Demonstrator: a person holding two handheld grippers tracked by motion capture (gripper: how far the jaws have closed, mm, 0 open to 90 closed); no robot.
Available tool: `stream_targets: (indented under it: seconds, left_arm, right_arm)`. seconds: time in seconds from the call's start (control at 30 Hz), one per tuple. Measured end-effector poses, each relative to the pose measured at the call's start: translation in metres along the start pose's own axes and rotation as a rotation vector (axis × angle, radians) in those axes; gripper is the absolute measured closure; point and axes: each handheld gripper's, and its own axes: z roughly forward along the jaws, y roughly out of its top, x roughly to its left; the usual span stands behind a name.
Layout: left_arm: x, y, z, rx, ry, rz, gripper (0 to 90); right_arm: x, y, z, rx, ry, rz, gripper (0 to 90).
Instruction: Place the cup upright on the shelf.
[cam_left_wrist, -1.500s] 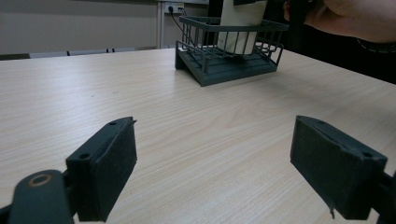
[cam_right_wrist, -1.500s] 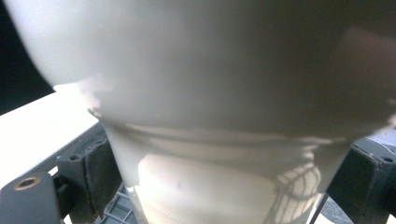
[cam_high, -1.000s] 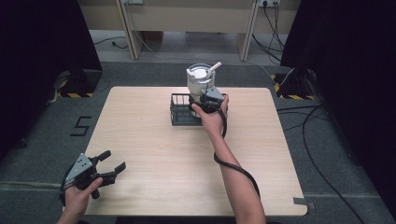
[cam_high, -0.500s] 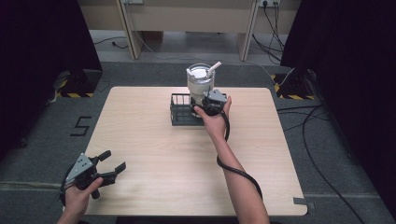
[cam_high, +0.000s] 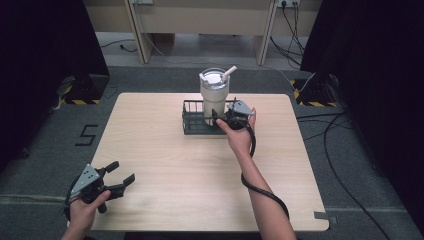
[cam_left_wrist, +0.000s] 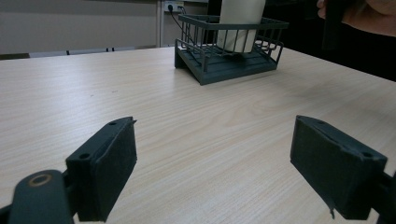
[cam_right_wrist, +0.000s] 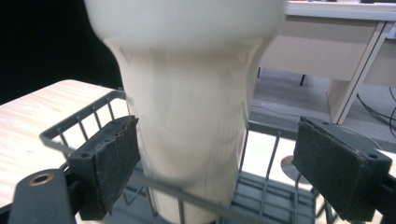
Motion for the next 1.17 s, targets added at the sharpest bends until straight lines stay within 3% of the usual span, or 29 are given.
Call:
stream_targets:
  seconds: [0.77,1.17]
  left_arm:
    - [-0.001,0.0,0.0,0.007,0.003,0.003,14.1]
    - [-0.001,0.0,0.0,0.004,0.003,0.004,14.1]
  right_arm:
    - [-0.01,-0.027,-0.06,0.019,0.014,0.023,15.0]
    - [-0.004,-0.047,-0.094,0.035,0.031,0.025,15.0]
